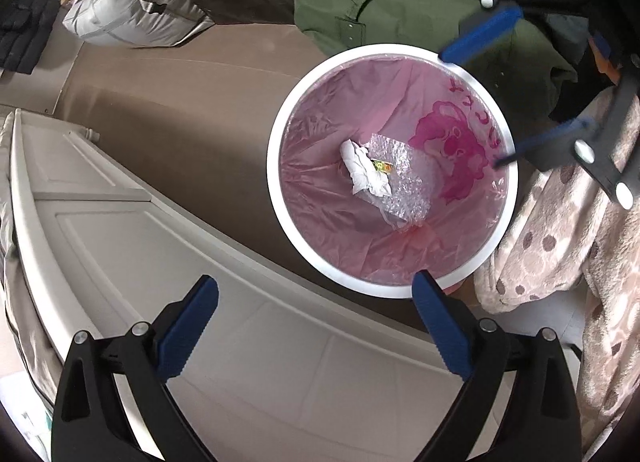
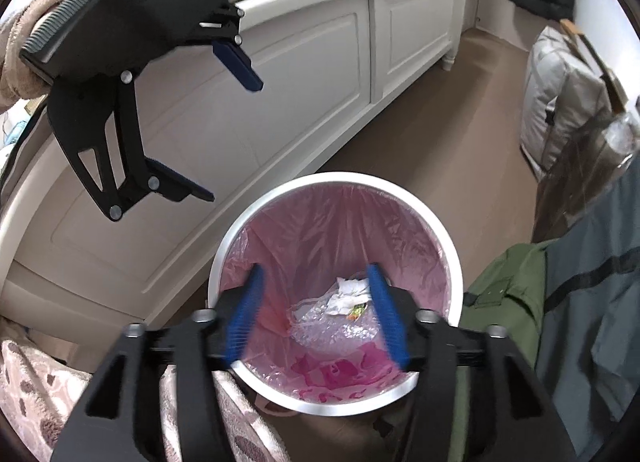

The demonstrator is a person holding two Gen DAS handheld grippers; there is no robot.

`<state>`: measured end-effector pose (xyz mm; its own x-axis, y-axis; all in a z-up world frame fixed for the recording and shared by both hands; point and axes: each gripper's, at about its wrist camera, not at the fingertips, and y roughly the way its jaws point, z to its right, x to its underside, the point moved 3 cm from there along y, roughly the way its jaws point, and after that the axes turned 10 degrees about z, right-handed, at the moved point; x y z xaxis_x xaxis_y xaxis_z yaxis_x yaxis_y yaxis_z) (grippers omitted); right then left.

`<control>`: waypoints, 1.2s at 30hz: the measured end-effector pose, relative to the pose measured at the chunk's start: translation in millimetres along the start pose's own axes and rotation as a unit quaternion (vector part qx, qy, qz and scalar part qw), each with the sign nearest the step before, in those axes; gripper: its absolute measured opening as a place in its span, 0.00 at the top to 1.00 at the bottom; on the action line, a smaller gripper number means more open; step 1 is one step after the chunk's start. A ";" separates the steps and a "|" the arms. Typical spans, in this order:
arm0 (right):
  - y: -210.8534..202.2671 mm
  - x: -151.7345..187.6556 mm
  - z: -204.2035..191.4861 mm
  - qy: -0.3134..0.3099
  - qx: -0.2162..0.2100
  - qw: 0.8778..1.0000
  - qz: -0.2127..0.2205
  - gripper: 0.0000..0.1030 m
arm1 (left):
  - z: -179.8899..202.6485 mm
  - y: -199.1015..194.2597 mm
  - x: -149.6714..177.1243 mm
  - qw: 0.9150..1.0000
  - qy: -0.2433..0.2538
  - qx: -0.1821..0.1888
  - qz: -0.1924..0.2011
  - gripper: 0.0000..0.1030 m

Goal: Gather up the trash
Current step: 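Withdraw both open tools from above the bin back over the bed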

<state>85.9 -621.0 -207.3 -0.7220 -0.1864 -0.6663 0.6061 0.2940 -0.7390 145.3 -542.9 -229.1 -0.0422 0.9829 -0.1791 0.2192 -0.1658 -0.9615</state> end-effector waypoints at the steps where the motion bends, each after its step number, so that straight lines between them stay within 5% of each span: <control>1: -3.5 -1.9 -0.4 -0.003 0.008 1.000 0.004 0.24 | -0.2 -2.7 0.0 1.000 -0.003 0.002 0.003 0.07; 4: -13.6 -8.0 -1.5 -0.010 0.046 0.999 0.013 0.09 | 1.2 -11.0 0.7 1.000 -0.005 -0.001 0.013 0.07; 18: -92.2 -37.4 -25.9 -0.007 0.134 0.990 0.053 0.07 | 12.7 -95.1 14.9 0.994 -0.034 -0.035 0.098 0.05; 29: -150.3 -85.4 -60.8 0.030 0.204 0.970 0.127 0.07 | 10.3 -179.4 67.7 0.980 -0.103 -0.068 0.154 0.05; 36: -175.8 -115.3 -87.8 0.081 0.172 0.966 0.174 0.07 | -2.7 -223.3 123.4 0.970 -0.153 -0.098 0.161 0.05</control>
<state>33.2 -568.9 8.2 -0.4807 0.0242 -0.8766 0.8764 -0.0221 -0.4812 93.7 -384.3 -36.0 -0.2209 0.8084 -0.5456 0.4481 -0.4128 -0.7930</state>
